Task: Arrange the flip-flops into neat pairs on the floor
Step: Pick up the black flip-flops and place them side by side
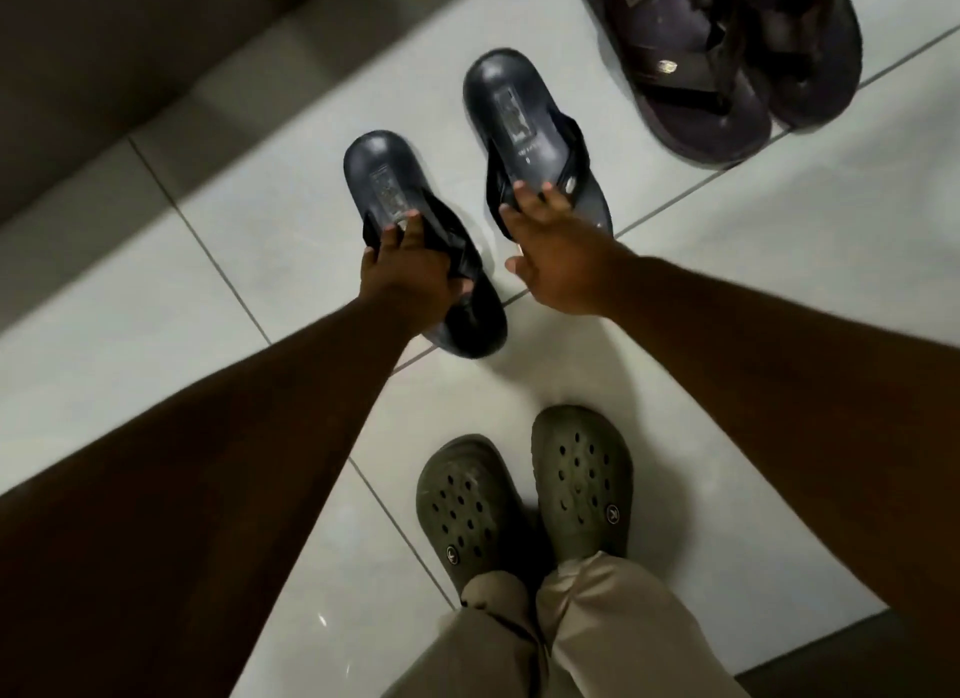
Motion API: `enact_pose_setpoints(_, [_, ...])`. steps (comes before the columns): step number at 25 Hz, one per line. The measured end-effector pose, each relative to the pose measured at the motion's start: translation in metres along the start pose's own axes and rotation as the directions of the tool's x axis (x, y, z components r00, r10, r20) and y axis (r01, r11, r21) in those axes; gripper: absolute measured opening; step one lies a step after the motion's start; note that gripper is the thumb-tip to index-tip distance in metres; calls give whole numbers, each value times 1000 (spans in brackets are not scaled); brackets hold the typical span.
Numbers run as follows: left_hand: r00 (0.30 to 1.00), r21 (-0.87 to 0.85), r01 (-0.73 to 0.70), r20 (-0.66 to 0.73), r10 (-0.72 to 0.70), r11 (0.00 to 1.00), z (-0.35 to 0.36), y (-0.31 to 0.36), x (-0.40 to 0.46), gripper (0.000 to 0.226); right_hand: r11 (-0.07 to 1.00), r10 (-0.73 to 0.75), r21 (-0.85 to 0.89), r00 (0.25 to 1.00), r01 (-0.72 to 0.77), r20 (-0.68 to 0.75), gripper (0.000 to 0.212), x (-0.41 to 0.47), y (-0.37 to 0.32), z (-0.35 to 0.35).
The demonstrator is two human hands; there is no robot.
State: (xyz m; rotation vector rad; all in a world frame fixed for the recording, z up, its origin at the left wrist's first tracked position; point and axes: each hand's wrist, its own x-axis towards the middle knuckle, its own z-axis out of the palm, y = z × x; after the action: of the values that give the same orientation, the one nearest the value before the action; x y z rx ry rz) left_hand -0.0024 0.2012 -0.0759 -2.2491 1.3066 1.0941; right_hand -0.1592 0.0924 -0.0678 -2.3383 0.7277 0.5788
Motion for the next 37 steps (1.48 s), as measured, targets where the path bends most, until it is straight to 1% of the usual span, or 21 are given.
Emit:
enact_pose_setpoints(1, [1000,-10,0,-7,0,1000,-7,4,6,60,1000,-25,-16,997,24,-76,65,3,4,-7])
enact_pose_setpoints(3, [999,1,-27,-28,27,1000,-21,12,18,56,1000,11,-10,984,-13,-176,69,5,19,-16])
enact_pose_setpoints(4, [998,14,-45,-40,46,999,-26,15,25,54,998,62,9,982,-62,-177,71,7,29,-20])
enact_pose_setpoints(6, [996,-31,-66,-70,64,997,-37,19,37,53,989,143,40,985,-140,-99,74,17,42,-25])
enact_pose_setpoints(8, [992,-95,-98,-94,89,991,-45,19,45,54,989,138,56,990,-136,-37,75,33,48,-30])
enact_pose_setpoints(13, [975,-60,-200,-111,193,978,-54,17,52,52,994,112,19,991,-111,-74,70,50,56,-39])
enact_pose_setpoints(14, [973,-74,-207,-119,197,976,-54,15,51,57,995,103,5,991,-103,-83,70,49,56,-39])
enact_pose_setpoints(16, [973,-77,-189,-153,175,979,-53,10,50,73,993,106,-33,988,-110,-117,74,48,59,-42])
enact_pose_setpoints(18, [970,2,-172,-172,170,985,-50,7,52,82,988,130,-71,983,-139,-128,76,52,59,-45])
enact_pose_setpoints(20, [968,58,-181,-165,188,982,-46,5,54,84,987,149,-44,984,-153,-96,73,57,51,-42])
enact_pose_setpoints(23, [969,35,-189,-155,192,981,-41,-8,48,84,983,181,35,982,-179,-61,71,56,34,-31])
enact_pose_setpoints(25, [975,33,-182,-127,185,983,-34,-29,36,85,987,159,29,987,-158,-35,71,56,14,-22])
enact_pose_setpoints(28, [984,6,-165,-66,165,986,-18,-75,14,85,995,100,29,995,-100,-12,71,60,-27,-2])
enact_pose_setpoints(31, [995,-51,-97,-20,96,994,-1,-133,-14,86,999,42,21,999,-42,-20,70,67,-86,29])
enact_pose_setpoints(34, [998,-114,-56,-7,55,992,14,-179,-38,87,998,64,15,998,-64,-21,69,71,-137,58])
enact_pose_setpoints(37, [999,-127,-52,-12,51,991,24,-207,-51,86,998,70,-4,997,-70,-18,69,72,-168,76])
